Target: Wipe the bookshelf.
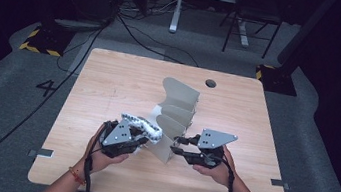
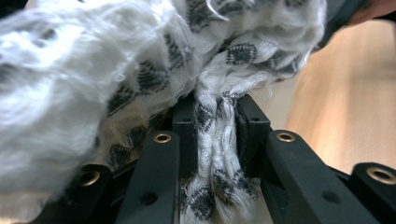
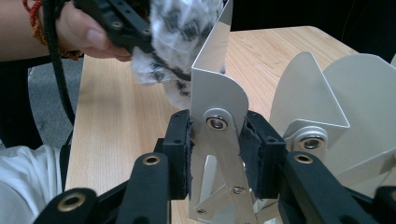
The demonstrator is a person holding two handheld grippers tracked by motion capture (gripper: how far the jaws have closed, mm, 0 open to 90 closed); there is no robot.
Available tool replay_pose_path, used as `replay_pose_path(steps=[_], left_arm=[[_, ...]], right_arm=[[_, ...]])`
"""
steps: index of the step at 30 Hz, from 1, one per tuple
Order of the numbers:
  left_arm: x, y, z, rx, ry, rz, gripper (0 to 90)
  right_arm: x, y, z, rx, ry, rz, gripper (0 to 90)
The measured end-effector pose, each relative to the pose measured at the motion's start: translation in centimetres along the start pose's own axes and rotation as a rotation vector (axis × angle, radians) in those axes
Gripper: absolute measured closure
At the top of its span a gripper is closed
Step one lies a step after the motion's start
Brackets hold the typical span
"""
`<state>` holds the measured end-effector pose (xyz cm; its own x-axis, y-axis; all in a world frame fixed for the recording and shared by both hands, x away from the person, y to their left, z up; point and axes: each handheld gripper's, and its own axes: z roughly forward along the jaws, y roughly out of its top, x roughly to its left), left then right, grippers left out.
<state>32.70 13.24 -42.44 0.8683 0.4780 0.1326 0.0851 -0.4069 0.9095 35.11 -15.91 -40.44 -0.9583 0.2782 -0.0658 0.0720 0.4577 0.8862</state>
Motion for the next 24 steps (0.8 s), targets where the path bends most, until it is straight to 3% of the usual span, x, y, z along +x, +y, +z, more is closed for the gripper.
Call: replay_pose_path(steps=[2,5,13,19,24], left_arm=[[-0.6,0.3,0.5,-0.011,-0.035,0.014,74.5],[-1.2,0.0,1.4,0.018,-0.077,0.042,75.3],[-2.1,-2.2,4.4,0.161,-0.166,0.060,76.6],[-1.8,-4.2,6.0,0.306,-0.172,0.053,76.7],[-0.8,-5.0,5.8,0.338,-0.128,0.019,76.6]], right_arm=[[0.0,0.0,0.0,-0.003,0.003,0.005,65.6],[0.0,0.0,0.0,-0.004,0.001,0.007,65.6],[0.1,0.0,0.0,-0.003,-0.004,0.002,65.6],[0.0,-0.1,0.0,-0.003,-0.006,-0.001,65.6],[0.0,-0.1,0.1,-0.004,-0.009,-0.003,65.8]])
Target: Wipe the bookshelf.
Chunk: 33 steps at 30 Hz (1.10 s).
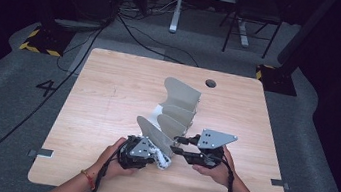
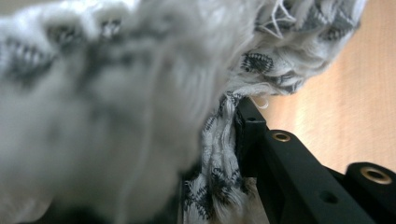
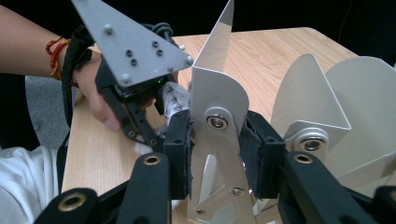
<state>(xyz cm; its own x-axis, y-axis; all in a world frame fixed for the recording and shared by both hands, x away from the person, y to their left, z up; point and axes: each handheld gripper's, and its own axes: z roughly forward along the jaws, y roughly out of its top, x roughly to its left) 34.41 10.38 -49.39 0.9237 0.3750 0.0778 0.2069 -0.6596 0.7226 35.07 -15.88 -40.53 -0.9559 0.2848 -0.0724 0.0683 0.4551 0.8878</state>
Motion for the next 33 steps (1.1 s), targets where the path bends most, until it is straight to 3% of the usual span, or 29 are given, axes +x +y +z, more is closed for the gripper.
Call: replay_pose_path(steps=[7,9,15,19,22,29,33], left_arm=[[2.0,-0.8,-1.4,-0.015,0.108,-0.098,75.9],[2.5,-0.6,-2.1,-0.033,0.142,-0.103,76.0],[3.5,0.2,-5.0,-0.160,0.213,-0.138,75.9],[3.4,1.4,-6.7,-0.279,0.209,-0.118,75.9],[3.2,2.4,-7.2,-0.324,0.188,-0.097,76.0],[2.1,3.3,-6.3,-0.350,0.105,-0.069,75.8],[1.0,3.3,-4.9,-0.332,0.044,-0.021,75.4]], right_arm=[[0.0,0.0,0.1,0.001,-0.009,0.003,67.1],[0.0,0.0,0.1,0.000,-0.007,0.002,67.5],[0.0,0.1,0.3,0.001,-0.007,0.002,67.9],[0.0,0.1,0.3,0.002,-0.006,0.003,68.0],[0.0,0.1,0.3,0.003,-0.004,0.001,68.3],[-0.2,0.0,0.3,0.005,0.009,0.004,69.1],[-0.2,0.0,0.3,0.011,0.010,-0.001,70.8]])
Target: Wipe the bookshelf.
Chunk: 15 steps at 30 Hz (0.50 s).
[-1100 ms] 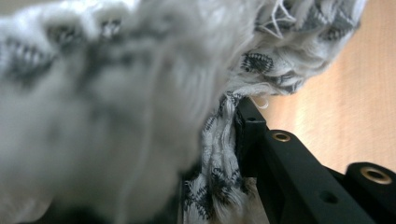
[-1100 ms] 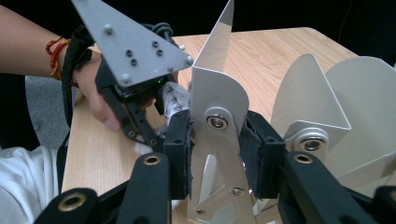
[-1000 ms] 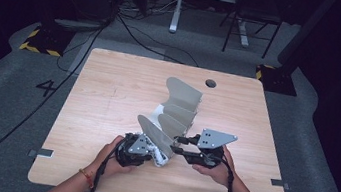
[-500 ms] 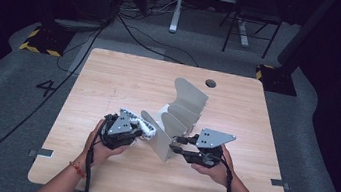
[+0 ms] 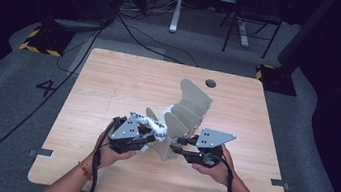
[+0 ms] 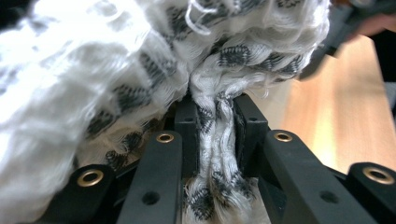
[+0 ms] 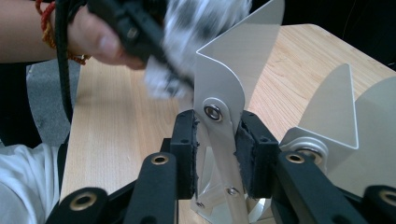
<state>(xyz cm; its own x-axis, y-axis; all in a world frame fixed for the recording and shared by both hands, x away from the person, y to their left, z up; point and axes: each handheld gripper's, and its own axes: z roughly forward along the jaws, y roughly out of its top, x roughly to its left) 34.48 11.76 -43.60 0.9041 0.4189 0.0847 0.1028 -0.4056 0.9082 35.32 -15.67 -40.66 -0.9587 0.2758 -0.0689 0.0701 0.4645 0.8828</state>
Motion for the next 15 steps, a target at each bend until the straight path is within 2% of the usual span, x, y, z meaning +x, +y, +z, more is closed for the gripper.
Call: replay_pose_path(steps=[5,8,10,11,14,15], left_arm=[[-0.7,-1.3,1.4,0.053,-0.067,-0.010,75.4],[-1.6,-2.5,2.8,0.128,-0.104,0.008,75.4],[-2.4,-3.2,4.0,0.210,-0.120,0.061,75.6],[-2.6,-3.5,4.5,0.243,-0.128,0.068,75.8],[-2.9,-4.3,5.6,0.296,-0.139,0.066,76.0],[-2.9,-4.3,5.7,0.298,-0.139,0.071,76.2]], right_arm=[[0.0,-0.1,-0.1,0.003,0.001,0.000,71.5],[-0.1,-0.1,-0.2,0.001,0.000,-0.003,71.3],[-0.1,-0.1,-0.2,0.001,0.000,-0.002,71.2],[-0.1,-0.2,-0.3,0.001,-0.002,-0.003,71.1],[-0.1,-0.2,-0.3,0.001,-0.006,-0.005,70.9],[-0.1,-0.2,-0.4,0.001,-0.007,-0.004,70.9]])
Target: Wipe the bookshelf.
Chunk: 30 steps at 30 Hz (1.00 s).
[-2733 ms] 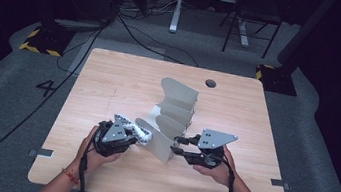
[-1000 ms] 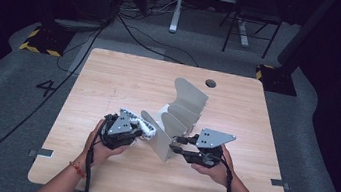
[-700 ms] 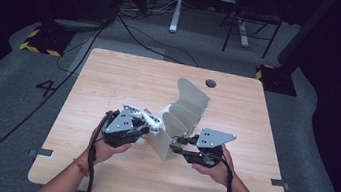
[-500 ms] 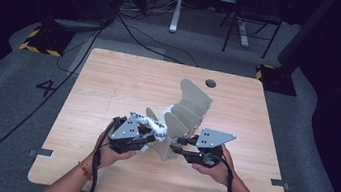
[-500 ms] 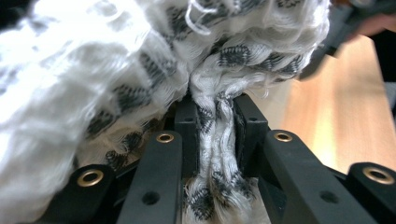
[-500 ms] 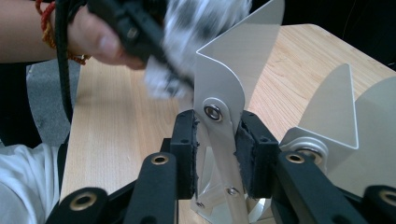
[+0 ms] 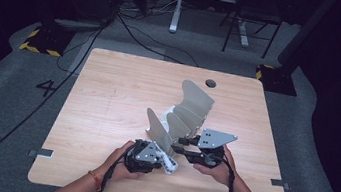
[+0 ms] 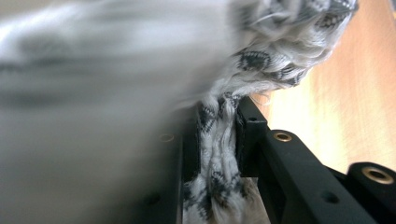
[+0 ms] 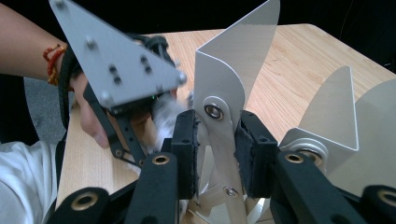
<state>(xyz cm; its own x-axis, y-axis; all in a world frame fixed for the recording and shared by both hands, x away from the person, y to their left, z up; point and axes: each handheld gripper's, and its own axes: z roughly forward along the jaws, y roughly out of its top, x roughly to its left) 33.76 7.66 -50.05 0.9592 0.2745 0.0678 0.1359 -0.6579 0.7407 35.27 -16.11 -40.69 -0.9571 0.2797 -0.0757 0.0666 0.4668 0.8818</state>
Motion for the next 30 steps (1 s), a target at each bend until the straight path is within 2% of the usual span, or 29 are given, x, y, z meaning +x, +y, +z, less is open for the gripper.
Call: replay_pose_path(steps=[2,5,7,9,13,16,18,21,23,27,30], left_arm=[[0.2,-0.1,-0.1,-0.001,-0.007,-0.016,76.2],[0.8,-0.3,-0.4,0.018,0.025,-0.038,76.2],[1.5,-0.6,-0.7,0.031,0.061,-0.059,76.1],[2.5,-1.0,-1.1,0.034,0.100,-0.098,76.0],[4.3,-1.7,-2.0,0.050,0.201,-0.166,75.6],[5.2,-1.8,-2.9,0.033,0.251,-0.205,75.6],[5.6,-1.6,-3.8,-0.016,0.270,-0.225,75.6],[5.4,-0.7,-5.2,-0.096,0.280,-0.221,75.6],[5.0,0.2,-6.1,-0.151,0.292,-0.201,75.7],[3.6,2.1,-7.6,-0.266,0.274,-0.170,75.6],[2.5,3.2,-7.8,-0.299,0.268,-0.137,75.6]], right_arm=[[0.0,0.0,-0.1,0.001,-0.001,-0.003,71.1],[0.0,0.0,-0.1,0.000,-0.003,-0.005,71.2],[0.0,0.0,0.0,0.001,-0.004,-0.005,71.2],[0.0,0.0,0.0,0.001,-0.003,-0.005,71.2],[0.0,0.0,0.0,0.001,-0.003,-0.005,71.3],[0.0,0.0,0.0,-0.001,0.002,-0.004,71.9],[0.1,0.0,0.0,-0.002,0.006,-0.004,72.3],[0.1,0.0,0.1,-0.003,0.010,-0.003,72.6],[0.0,0.0,0.1,-0.004,0.014,-0.002,73.0],[0.1,0.0,0.1,-0.004,0.014,0.002,73.5],[0.0,0.0,0.1,-0.004,0.013,0.004,73.8]])
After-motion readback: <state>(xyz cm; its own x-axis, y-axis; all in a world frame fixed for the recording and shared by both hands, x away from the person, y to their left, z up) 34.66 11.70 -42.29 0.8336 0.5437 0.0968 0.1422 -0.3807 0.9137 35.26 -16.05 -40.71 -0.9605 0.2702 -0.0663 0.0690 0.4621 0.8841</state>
